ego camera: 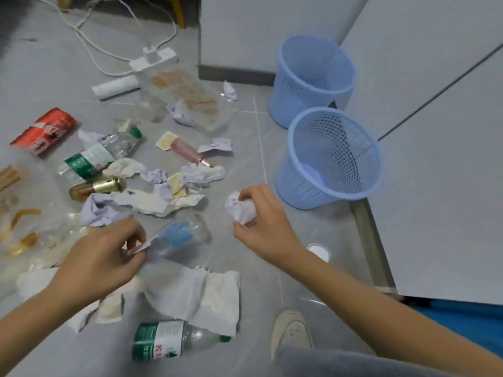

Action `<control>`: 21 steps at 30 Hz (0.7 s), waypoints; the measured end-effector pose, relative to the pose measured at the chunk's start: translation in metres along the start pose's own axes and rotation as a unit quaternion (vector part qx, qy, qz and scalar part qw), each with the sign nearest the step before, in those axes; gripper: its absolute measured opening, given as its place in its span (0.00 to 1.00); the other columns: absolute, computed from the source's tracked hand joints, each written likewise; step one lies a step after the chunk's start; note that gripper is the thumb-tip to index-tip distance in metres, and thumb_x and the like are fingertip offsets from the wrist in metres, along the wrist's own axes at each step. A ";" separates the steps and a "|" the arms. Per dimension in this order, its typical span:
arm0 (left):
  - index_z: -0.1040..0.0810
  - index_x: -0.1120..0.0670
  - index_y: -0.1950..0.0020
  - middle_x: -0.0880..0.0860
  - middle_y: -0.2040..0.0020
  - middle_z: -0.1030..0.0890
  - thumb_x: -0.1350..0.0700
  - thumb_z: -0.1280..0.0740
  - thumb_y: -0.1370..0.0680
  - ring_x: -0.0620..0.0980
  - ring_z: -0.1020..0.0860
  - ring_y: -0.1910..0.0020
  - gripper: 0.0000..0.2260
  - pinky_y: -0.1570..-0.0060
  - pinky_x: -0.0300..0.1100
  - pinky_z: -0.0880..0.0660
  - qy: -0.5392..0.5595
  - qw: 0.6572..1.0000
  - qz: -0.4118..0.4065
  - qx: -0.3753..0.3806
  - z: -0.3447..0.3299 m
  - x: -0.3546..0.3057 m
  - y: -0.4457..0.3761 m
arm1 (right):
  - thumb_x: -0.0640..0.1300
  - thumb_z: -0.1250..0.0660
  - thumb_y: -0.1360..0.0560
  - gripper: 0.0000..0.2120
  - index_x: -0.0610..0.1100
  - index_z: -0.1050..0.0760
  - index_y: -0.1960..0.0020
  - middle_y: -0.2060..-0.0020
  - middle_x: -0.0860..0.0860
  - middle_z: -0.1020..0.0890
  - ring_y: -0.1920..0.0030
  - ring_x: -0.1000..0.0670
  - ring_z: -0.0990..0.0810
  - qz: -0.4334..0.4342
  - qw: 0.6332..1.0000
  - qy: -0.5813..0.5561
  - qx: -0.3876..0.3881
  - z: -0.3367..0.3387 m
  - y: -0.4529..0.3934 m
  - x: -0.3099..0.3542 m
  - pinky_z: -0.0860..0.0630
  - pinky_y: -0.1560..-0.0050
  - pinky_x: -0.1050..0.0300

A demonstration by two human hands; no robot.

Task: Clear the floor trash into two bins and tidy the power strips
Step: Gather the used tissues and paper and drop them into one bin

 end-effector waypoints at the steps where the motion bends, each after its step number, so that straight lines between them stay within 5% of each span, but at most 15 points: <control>1: 0.29 0.42 0.56 0.41 0.59 0.25 0.47 0.32 0.29 0.42 0.26 0.66 0.07 0.71 0.43 0.30 0.028 0.998 -0.040 -0.025 0.012 -0.033 -0.026 | 0.44 0.29 0.31 0.19 0.52 0.30 0.43 0.48 0.55 0.28 0.51 0.57 0.25 0.012 0.999 -0.003 -0.046 0.027 -0.005 0.005 0.28 0.54 0.70; 5: 0.26 0.46 0.55 0.44 0.62 0.24 0.49 0.30 0.24 0.41 0.25 0.64 0.05 0.65 0.45 0.29 0.121 0.977 -0.128 -0.122 0.041 -0.157 -0.127 | 0.43 0.26 0.32 0.19 0.48 0.28 0.44 0.48 0.51 0.25 0.51 0.54 0.24 0.007 0.978 0.049 -0.203 0.140 -0.019 -0.013 0.27 0.53 0.65; 9: 0.24 0.48 0.54 0.46 0.62 0.22 0.48 0.31 0.23 0.49 0.23 0.62 0.06 0.61 0.48 0.26 0.145 0.968 -0.160 -0.124 0.030 -0.255 -0.209 | 0.41 0.26 0.33 0.19 0.46 0.27 0.44 0.47 0.48 0.24 0.48 0.50 0.24 -0.087 0.961 0.082 -0.248 0.215 -0.024 -0.077 0.25 0.45 0.53; 12: 0.21 0.48 0.49 0.47 0.54 0.19 0.47 0.31 0.23 0.51 0.21 0.53 0.07 0.56 0.48 0.25 0.132 0.976 -0.150 -0.092 0.007 -0.296 -0.246 | 0.42 0.25 0.34 0.20 0.46 0.27 0.45 0.47 0.46 0.23 0.47 0.47 0.23 -0.152 0.953 0.096 -0.245 0.240 -0.027 -0.117 0.27 0.48 0.56; 16: 0.24 0.47 0.35 0.50 0.39 0.23 0.48 0.31 0.27 0.54 0.22 0.40 0.20 0.45 0.49 0.25 0.085 0.990 -0.106 -0.034 -0.014 -0.297 -0.256 | 0.50 0.21 0.31 0.25 0.46 0.24 0.38 0.41 0.41 0.24 0.38 0.40 0.26 -0.187 0.954 0.175 -0.155 0.237 -0.032 -0.138 0.33 0.37 0.55; 19: 0.24 0.46 0.39 0.47 0.44 0.21 0.46 0.34 0.27 0.52 0.22 0.45 0.17 0.52 0.47 0.26 0.058 0.986 -0.130 -0.085 0.011 -0.260 -0.222 | 0.48 0.24 0.30 0.21 0.45 0.22 0.40 0.42 0.41 0.23 0.37 0.38 0.27 -0.119 0.955 0.187 -0.198 0.234 -0.035 -0.106 0.38 0.42 0.63; 21: 0.23 0.45 0.41 0.45 0.48 0.21 0.45 0.35 0.27 0.50 0.22 0.50 0.15 0.57 0.45 0.28 0.033 0.987 -0.132 -0.087 0.023 -0.215 -0.189 | 0.46 0.26 0.29 0.18 0.45 0.22 0.41 0.44 0.43 0.23 0.40 0.42 0.26 -0.062 0.962 0.155 -0.215 0.209 -0.039 -0.073 0.33 0.40 0.59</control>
Point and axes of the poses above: each hand's wrist, its own y-axis away from the middle knuckle, its own z-axis out of the back of the hand, x = y × z, the point moved 10 cm from there along -y, towards the middle knuckle
